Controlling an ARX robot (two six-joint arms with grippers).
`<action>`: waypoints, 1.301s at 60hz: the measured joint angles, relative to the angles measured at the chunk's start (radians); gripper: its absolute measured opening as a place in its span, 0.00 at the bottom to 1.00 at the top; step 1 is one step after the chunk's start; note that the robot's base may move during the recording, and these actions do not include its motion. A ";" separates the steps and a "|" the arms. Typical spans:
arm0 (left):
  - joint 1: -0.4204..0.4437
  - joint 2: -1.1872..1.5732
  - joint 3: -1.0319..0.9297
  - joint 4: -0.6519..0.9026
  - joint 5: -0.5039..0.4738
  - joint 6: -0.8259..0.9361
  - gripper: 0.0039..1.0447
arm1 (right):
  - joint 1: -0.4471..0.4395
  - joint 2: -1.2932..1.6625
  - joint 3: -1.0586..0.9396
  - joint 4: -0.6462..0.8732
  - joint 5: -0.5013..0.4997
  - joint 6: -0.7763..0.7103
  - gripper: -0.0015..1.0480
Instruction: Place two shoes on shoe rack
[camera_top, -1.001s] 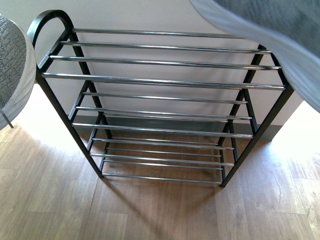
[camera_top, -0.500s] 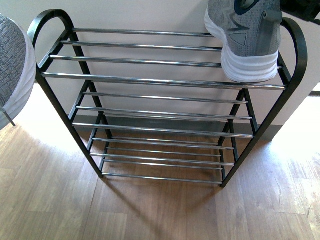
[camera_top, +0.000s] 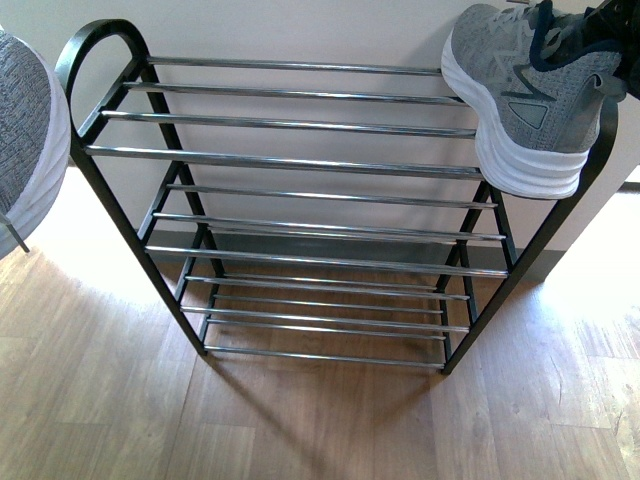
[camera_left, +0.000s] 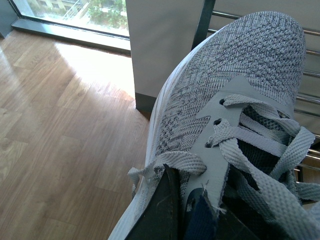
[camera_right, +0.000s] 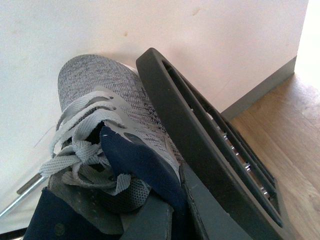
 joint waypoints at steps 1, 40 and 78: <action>0.000 0.000 0.000 0.000 0.000 0.000 0.01 | 0.002 0.000 0.000 0.002 -0.004 0.006 0.01; 0.000 0.000 0.000 0.000 -0.002 0.000 0.01 | -0.101 -0.352 -0.163 0.094 -0.138 -0.246 0.77; 0.000 0.000 0.000 0.000 0.001 0.000 0.01 | -0.192 -0.689 -0.786 0.691 -0.290 -0.878 0.02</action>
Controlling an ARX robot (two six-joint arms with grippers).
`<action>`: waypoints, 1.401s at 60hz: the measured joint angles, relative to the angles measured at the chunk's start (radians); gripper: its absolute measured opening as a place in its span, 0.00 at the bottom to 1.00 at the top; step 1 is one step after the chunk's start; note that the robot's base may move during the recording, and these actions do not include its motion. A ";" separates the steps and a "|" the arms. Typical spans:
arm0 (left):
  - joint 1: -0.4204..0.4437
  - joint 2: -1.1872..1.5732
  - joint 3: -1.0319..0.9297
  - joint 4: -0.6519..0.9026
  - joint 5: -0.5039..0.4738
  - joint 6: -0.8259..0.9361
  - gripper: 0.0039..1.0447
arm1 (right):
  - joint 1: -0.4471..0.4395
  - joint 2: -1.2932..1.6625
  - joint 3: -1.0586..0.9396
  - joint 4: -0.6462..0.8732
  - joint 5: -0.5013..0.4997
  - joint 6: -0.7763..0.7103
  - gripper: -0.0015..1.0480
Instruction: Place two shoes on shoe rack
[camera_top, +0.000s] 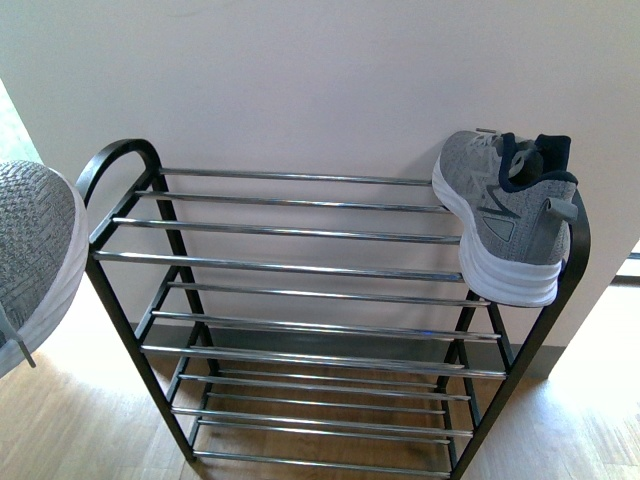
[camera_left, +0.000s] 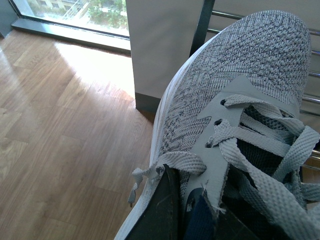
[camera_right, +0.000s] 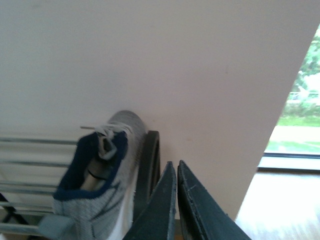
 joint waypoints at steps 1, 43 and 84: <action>0.000 0.000 0.000 0.000 0.000 0.000 0.01 | 0.000 -0.005 -0.005 0.000 0.000 -0.001 0.02; 0.000 0.000 0.000 0.000 -0.001 0.000 0.01 | 0.000 -0.369 -0.238 -0.128 -0.002 -0.003 0.02; 0.000 0.000 0.000 0.000 -0.001 0.000 0.01 | 0.000 -0.805 -0.245 -0.531 -0.002 -0.003 0.02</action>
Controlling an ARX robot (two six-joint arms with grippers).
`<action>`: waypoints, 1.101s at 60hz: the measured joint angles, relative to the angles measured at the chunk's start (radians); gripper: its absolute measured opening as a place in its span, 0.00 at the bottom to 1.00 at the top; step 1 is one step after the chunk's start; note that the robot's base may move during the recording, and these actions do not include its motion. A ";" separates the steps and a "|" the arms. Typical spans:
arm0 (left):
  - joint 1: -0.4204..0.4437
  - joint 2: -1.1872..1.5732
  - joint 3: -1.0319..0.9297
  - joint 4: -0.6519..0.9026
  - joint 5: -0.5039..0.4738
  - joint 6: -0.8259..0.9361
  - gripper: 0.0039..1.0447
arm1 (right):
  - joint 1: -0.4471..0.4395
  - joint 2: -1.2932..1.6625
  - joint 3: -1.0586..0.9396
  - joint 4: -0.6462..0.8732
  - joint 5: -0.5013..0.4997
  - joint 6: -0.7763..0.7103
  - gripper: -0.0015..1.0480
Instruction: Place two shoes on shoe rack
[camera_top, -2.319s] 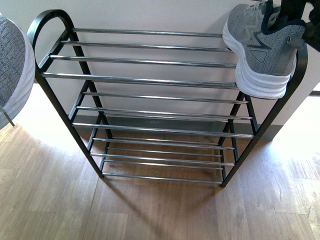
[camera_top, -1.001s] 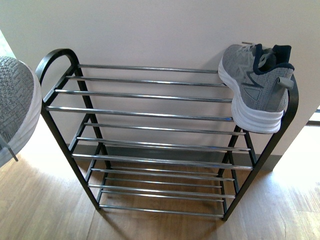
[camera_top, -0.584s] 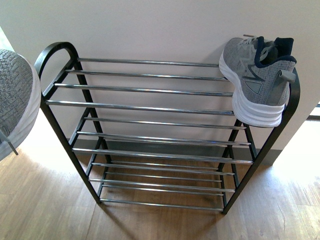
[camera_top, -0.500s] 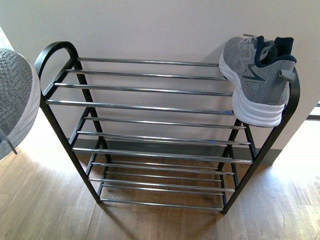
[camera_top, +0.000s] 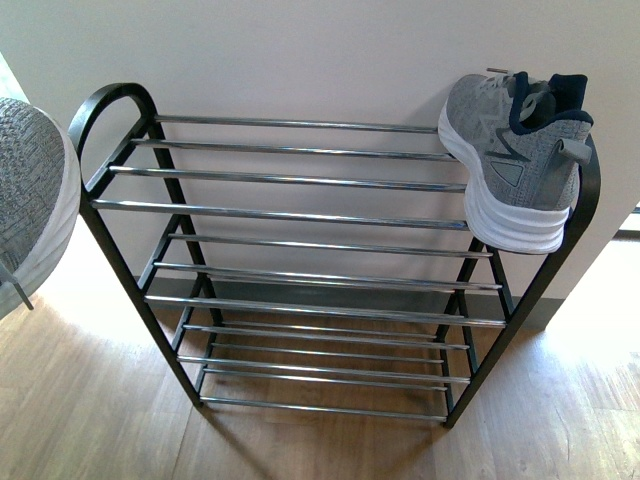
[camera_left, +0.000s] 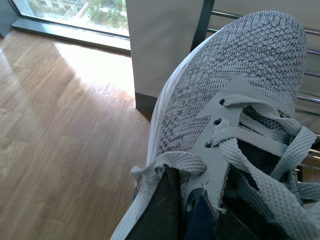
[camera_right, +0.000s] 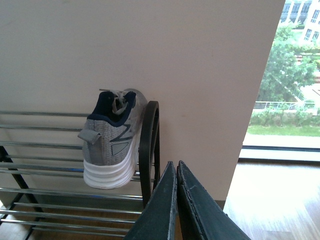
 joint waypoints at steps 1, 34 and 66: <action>0.000 0.000 0.000 0.000 0.000 0.000 0.01 | 0.000 -0.004 0.000 -0.004 0.000 0.000 0.02; 0.000 0.000 0.000 0.000 0.000 0.000 0.01 | 0.000 -0.225 0.000 -0.245 0.000 0.000 0.02; 0.000 0.000 0.000 0.000 -0.002 0.000 0.01 | 0.000 -0.340 0.000 -0.344 -0.002 -0.002 0.44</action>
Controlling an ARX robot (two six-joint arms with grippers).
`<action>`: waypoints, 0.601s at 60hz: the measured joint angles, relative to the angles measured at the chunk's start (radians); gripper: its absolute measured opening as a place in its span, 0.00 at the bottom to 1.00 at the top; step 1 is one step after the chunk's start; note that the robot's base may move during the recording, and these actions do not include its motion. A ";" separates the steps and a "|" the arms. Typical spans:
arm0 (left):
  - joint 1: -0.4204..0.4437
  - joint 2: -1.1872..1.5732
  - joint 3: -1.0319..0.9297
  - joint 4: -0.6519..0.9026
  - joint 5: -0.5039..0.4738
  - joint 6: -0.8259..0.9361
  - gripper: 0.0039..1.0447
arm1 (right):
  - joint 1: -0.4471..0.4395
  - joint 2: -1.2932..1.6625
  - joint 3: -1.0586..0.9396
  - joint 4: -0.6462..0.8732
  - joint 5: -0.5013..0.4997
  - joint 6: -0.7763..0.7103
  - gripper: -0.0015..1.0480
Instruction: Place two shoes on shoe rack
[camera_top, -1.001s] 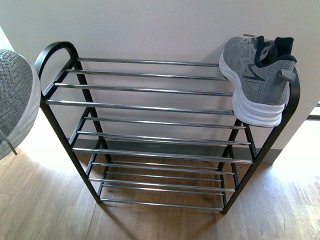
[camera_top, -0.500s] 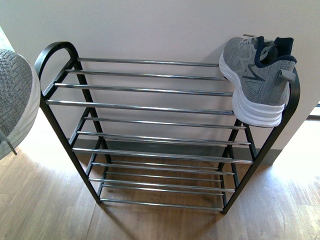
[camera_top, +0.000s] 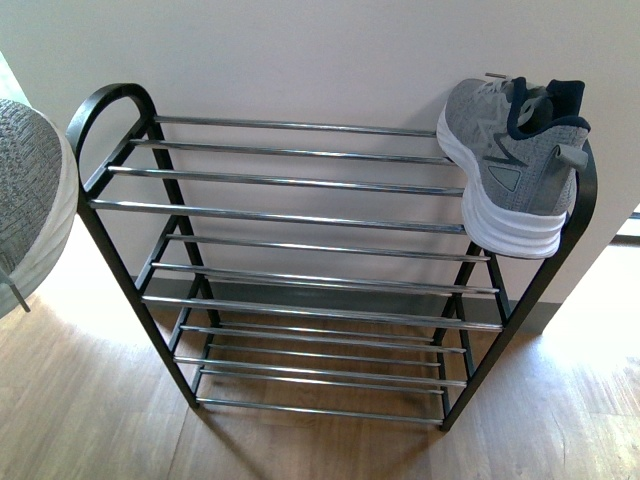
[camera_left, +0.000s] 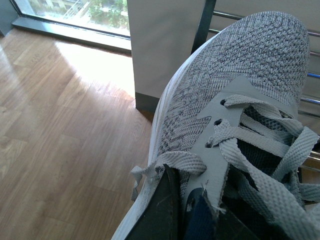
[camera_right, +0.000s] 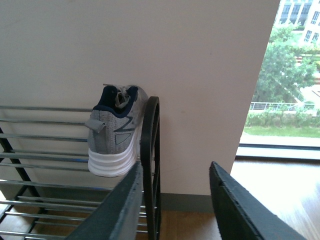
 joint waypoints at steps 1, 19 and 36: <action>0.000 0.000 0.000 0.000 -0.001 0.000 0.01 | 0.000 0.000 0.000 0.000 0.000 0.000 0.47; -0.082 0.057 -0.009 0.128 -0.253 0.027 0.01 | 0.000 0.000 0.000 -0.002 0.009 0.000 0.92; -0.164 0.592 0.498 0.061 -0.263 -0.266 0.01 | 0.001 -0.001 0.000 -0.002 0.005 0.000 0.91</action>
